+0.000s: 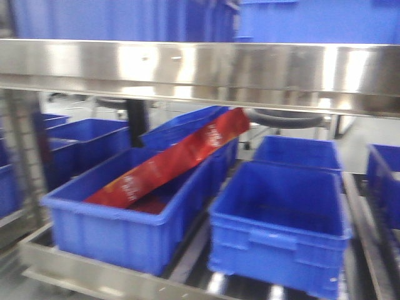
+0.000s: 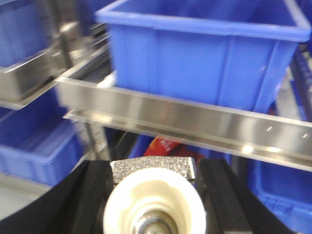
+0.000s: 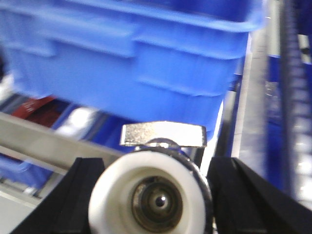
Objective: Place valve from conveyor to right shelf box
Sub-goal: 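Drive the base to the shelf of blue bins holding both valves, then lower both valves into the blue bins and open both grippers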
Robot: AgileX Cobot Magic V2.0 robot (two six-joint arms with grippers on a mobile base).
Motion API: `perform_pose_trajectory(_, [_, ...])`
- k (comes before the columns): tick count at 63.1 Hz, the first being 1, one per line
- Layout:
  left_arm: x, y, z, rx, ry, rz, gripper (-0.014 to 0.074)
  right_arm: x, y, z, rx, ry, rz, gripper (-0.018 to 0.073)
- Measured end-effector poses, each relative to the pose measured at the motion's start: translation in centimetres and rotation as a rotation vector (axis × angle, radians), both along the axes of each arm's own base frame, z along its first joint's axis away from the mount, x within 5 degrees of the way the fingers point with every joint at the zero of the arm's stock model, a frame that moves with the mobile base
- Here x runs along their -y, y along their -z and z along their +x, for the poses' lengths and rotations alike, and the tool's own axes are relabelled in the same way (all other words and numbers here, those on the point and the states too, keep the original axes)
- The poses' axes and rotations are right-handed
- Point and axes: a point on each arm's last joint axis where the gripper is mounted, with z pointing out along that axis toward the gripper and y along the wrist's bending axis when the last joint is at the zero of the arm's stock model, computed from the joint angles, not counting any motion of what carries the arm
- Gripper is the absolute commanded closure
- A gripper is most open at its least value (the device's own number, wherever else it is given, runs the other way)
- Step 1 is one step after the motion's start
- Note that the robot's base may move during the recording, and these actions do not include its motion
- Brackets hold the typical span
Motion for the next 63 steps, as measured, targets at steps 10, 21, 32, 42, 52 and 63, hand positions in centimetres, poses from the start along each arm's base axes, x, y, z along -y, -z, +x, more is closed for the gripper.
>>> perform_pose_trajectory(10, [0.0,0.0,0.0,0.0,0.0,0.0,0.0707,0.0,0.0,0.0,0.0,0.0,0.0,0.0726])
perform_pose_trajectory(21, [0.0,0.0,0.0,0.0,0.0,0.0,0.0707,0.0,0.0,0.0,0.0,0.0,0.0,0.0726])
perform_pose_trajectory(32, [0.0,0.0,0.0,0.0,0.0,0.0,0.0707,0.0,0.0,0.0,0.0,0.0,0.0,0.0726])
perform_pose_trajectory(42, [0.0,0.0,0.0,0.0,0.0,0.0,0.0707,-0.07,-0.02,0.01,0.002,-0.003,0.01,0.0726])
perform_pose_trajectory(52, [0.0,0.0,0.0,0.0,0.0,0.0,0.0707,-0.37,-0.1,-0.07,0.004,-0.014,0.033,0.0726])
perform_pose_trajectory(63, [0.0,-0.02,0.01,0.002,0.0,0.0,0.0707,-0.42,-0.18,-0.12,0.009,-0.016,0.035,0.0726])
